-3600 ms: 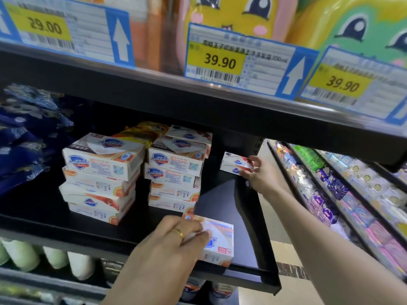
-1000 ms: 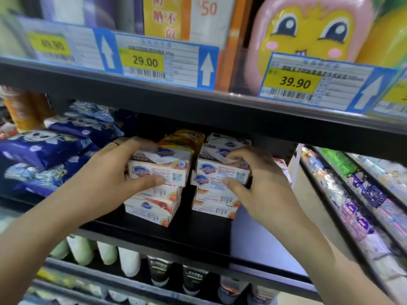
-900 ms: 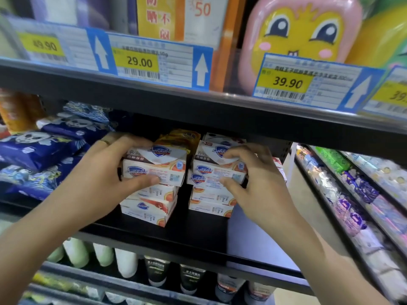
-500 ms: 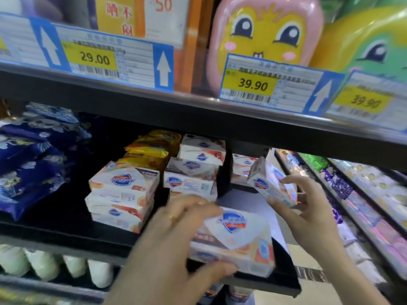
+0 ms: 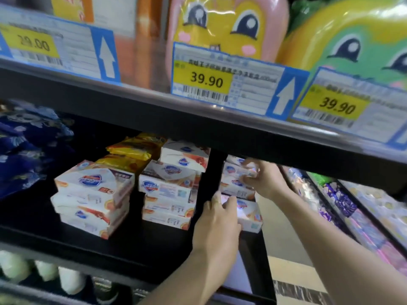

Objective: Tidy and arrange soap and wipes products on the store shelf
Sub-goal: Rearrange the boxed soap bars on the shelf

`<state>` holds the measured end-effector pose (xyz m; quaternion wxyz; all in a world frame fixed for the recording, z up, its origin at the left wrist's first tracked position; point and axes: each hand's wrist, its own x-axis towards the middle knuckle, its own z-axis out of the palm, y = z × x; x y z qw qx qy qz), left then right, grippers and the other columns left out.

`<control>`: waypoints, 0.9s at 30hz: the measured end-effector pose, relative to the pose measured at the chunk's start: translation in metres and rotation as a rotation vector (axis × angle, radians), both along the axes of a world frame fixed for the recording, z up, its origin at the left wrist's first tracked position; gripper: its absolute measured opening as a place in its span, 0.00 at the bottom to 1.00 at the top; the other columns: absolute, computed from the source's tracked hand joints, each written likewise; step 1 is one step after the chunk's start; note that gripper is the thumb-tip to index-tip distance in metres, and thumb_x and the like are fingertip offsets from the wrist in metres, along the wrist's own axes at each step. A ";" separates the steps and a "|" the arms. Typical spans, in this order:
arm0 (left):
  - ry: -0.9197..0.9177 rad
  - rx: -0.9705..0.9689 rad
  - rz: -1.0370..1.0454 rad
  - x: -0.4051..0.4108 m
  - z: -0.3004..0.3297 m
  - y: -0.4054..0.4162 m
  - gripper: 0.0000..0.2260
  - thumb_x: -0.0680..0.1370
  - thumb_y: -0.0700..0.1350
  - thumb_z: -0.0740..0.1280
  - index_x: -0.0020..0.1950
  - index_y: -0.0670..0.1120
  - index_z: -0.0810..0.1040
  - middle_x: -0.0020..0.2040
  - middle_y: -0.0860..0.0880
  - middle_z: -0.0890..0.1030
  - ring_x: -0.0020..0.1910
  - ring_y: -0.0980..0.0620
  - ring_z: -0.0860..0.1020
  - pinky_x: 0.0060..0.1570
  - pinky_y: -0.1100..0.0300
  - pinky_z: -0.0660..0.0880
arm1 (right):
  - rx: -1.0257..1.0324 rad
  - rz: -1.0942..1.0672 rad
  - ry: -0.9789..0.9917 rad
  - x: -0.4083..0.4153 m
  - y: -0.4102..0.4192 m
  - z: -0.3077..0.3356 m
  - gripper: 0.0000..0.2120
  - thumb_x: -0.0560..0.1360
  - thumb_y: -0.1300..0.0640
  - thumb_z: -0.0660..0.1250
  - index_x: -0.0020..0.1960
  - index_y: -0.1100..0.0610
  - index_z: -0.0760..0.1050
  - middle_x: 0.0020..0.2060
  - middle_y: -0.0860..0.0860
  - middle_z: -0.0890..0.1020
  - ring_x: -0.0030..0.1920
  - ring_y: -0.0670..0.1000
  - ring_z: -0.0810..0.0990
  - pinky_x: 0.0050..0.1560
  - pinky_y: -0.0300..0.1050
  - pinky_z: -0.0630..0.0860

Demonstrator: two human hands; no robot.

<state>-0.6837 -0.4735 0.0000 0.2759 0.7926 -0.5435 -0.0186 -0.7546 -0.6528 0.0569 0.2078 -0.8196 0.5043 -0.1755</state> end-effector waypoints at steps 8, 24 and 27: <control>0.034 -0.108 0.129 0.003 -0.013 -0.046 0.25 0.78 0.39 0.70 0.72 0.51 0.68 0.77 0.43 0.66 0.68 0.42 0.73 0.58 0.51 0.77 | -0.106 -0.047 -0.025 0.012 -0.013 -0.003 0.10 0.81 0.52 0.69 0.59 0.56 0.82 0.36 0.42 0.71 0.36 0.42 0.74 0.50 0.49 0.82; -0.162 -0.336 -0.162 0.004 0.056 0.075 0.19 0.73 0.45 0.74 0.64 0.50 0.81 0.62 0.51 0.82 0.60 0.49 0.80 0.58 0.56 0.79 | -0.266 0.240 -0.448 0.031 0.056 0.024 0.10 0.79 0.47 0.69 0.53 0.52 0.82 0.44 0.50 0.86 0.51 0.52 0.84 0.51 0.45 0.82; -0.223 -0.432 -0.043 0.039 0.066 0.112 0.19 0.74 0.44 0.73 0.66 0.49 0.81 0.62 0.49 0.83 0.62 0.46 0.79 0.59 0.50 0.77 | -0.221 0.443 -0.410 0.045 0.086 0.043 0.06 0.74 0.38 0.70 0.51 0.33 0.80 0.45 0.34 0.84 0.50 0.35 0.82 0.47 0.23 0.71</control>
